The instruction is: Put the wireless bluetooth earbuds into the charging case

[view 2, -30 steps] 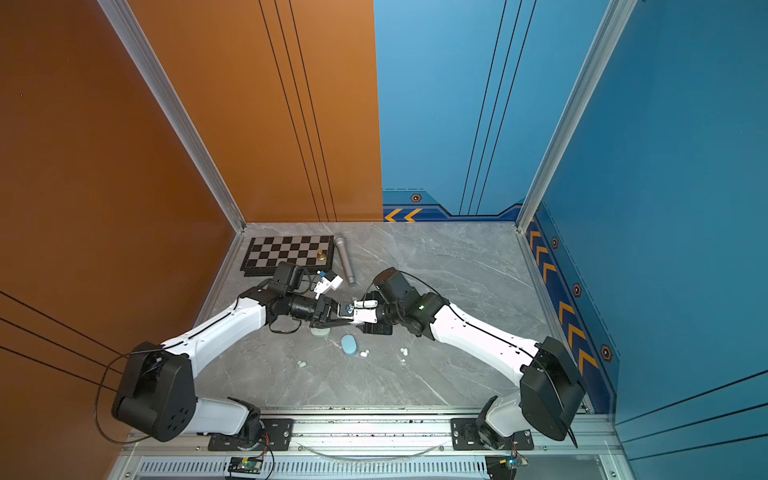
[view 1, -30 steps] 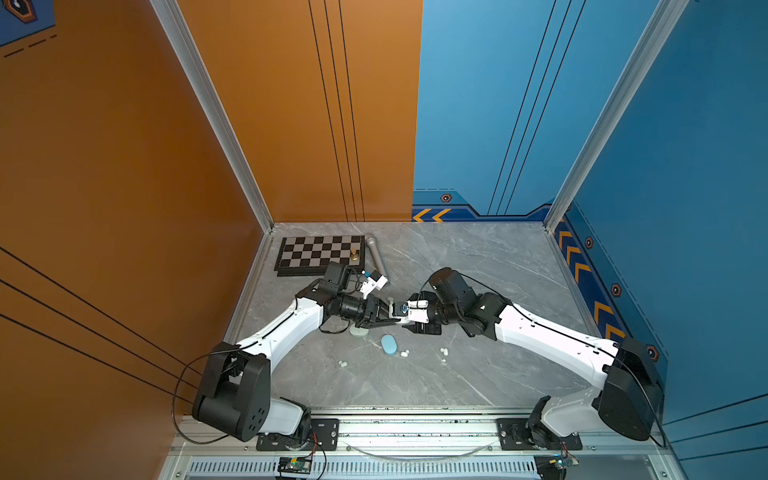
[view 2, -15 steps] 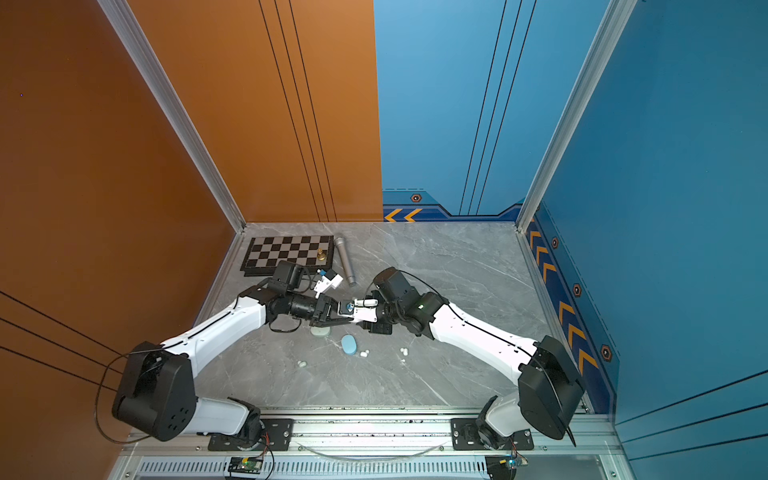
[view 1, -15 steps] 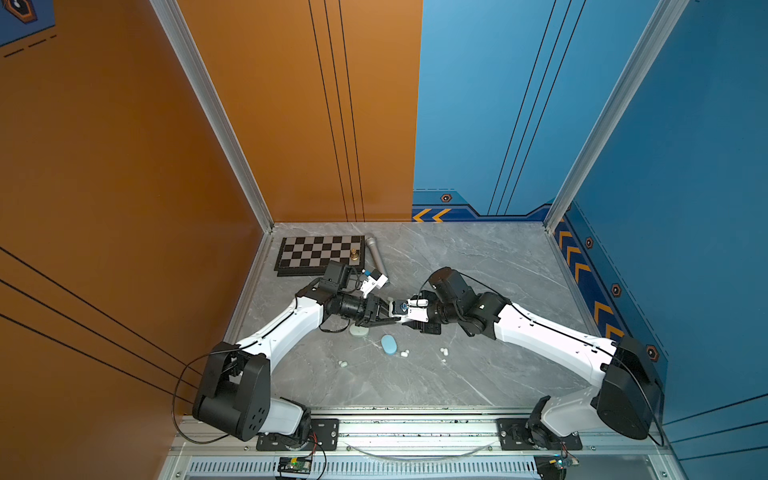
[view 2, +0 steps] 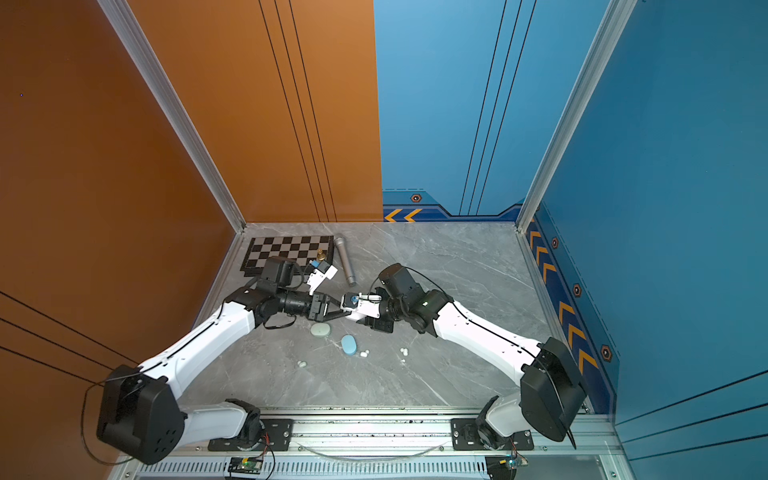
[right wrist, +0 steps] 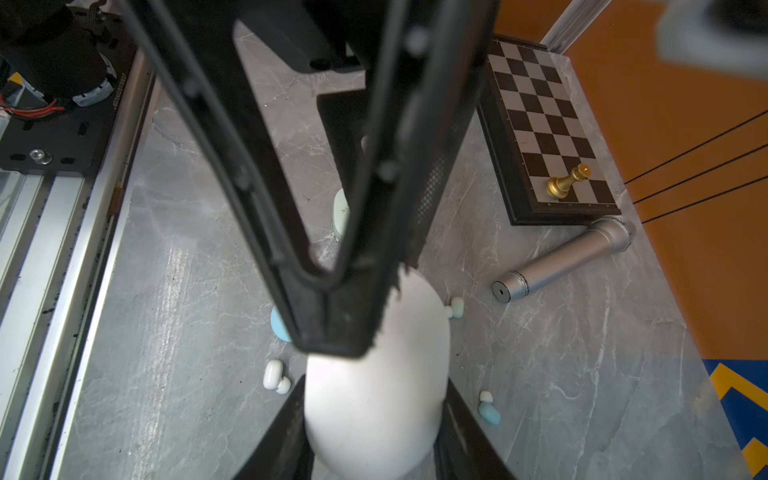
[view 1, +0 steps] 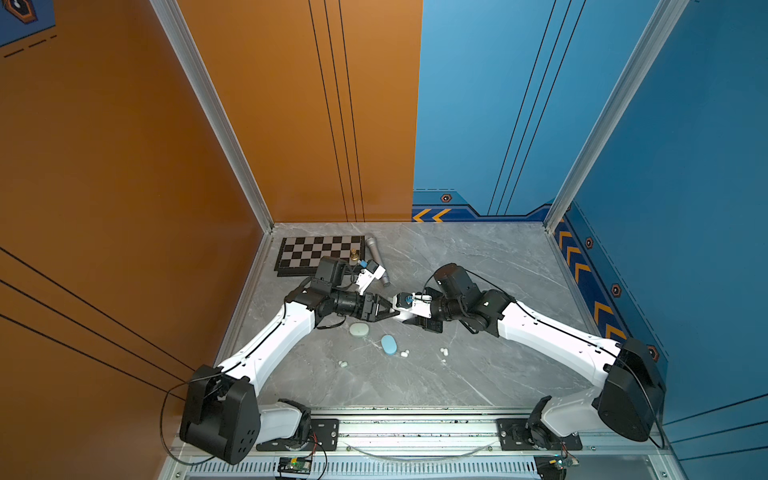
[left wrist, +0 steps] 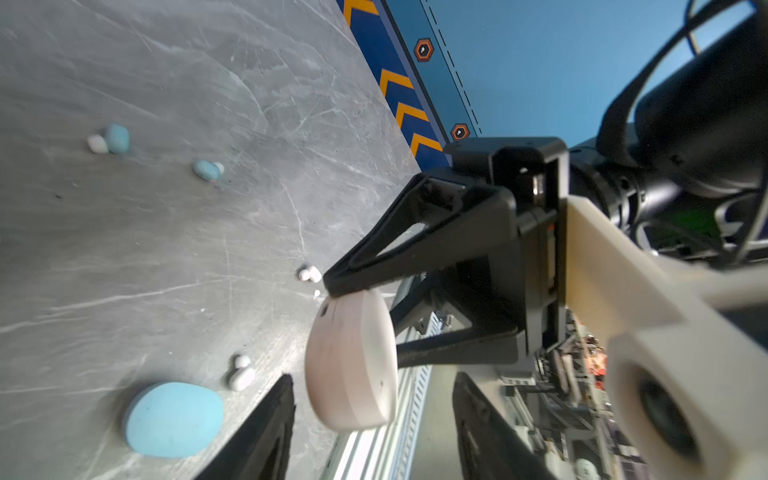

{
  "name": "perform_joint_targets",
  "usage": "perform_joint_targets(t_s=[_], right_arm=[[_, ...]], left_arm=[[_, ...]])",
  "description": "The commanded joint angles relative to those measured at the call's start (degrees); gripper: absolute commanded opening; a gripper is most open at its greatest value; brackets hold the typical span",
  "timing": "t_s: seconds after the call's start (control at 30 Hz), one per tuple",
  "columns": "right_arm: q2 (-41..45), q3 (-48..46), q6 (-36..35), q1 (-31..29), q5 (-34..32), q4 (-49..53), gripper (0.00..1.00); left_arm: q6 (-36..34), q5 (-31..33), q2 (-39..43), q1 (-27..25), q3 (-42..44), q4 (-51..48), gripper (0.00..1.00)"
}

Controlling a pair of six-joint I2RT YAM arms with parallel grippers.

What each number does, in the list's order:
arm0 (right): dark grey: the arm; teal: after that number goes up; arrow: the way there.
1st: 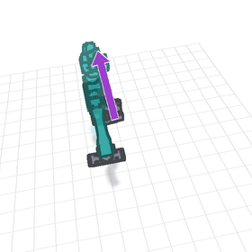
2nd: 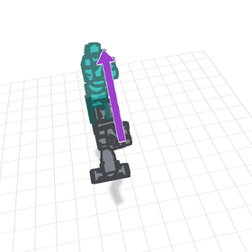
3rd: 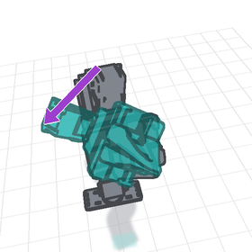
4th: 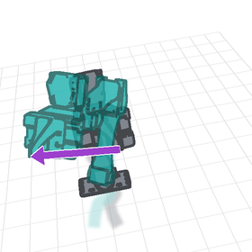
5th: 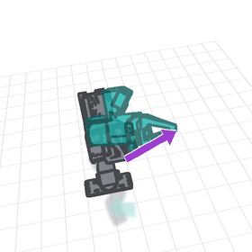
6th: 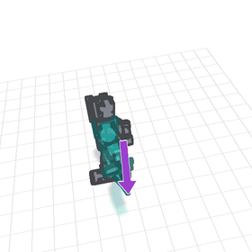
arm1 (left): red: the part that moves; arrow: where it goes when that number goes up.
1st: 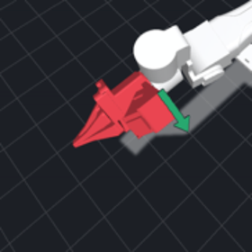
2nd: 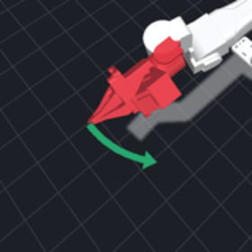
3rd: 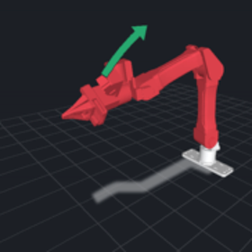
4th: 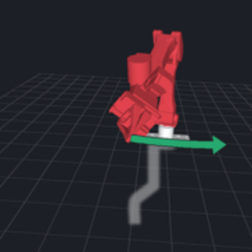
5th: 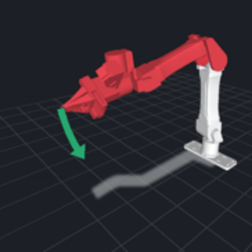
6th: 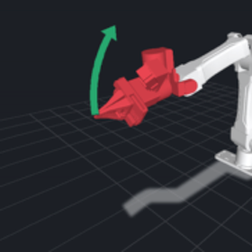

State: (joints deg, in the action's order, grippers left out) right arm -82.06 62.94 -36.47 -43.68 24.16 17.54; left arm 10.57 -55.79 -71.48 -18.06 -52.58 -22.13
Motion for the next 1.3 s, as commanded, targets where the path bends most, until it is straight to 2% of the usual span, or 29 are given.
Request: perform_joint_targets(t_s=[0.0, 0.2, 0.3, 0.63, 0.83, 1.07, 1.27], right_arm=[[2.16, 2.83, 6.08, 2.27, 8.26, 1.09, 0.20], [1.79, 5.02, 9.98, 5.07, 16.49, 5.35, 0.19], [1.80, 5.49, 9.79, 5.18, 18.09, 7.08, 0.19], [1.46, 7.52, 9.95, 5.01, 20.01, 8.65, 0.18], [1.51, 8.20, 10.63, 4.83, 20.40, 8.65, 0.18], [1.17, 8.69, 10.99, 4.76, 20.14, 8.65, 0.18], [0.17, 9.42, 12.00, 4.66, 19.89, 8.65, 0.20]], left_arm=[[-10.22, 5.89, 5.76, 1.34, 3.49, 2.01, 0.61], [-19.84, 10.27, 13.21, 0.52, 5.46, 5.65, 0.73], [-24.42, 7.57, 13.18, -0.70, 4.32, 5.65, 0.73], [-26.63, 4.66, 7.46, -5.29, -1.03, 5.60, 0.67], [-27.33, 2.96, 5.84, -6.02, -1.64, 5.60, 0.58], [-27.55, 1.49, 3.92, -6.26, -3.23, 5.61, 0.40], [-27.21, 0.72, 2.63, -6.63, -4.12, 5.60, 0.28]])
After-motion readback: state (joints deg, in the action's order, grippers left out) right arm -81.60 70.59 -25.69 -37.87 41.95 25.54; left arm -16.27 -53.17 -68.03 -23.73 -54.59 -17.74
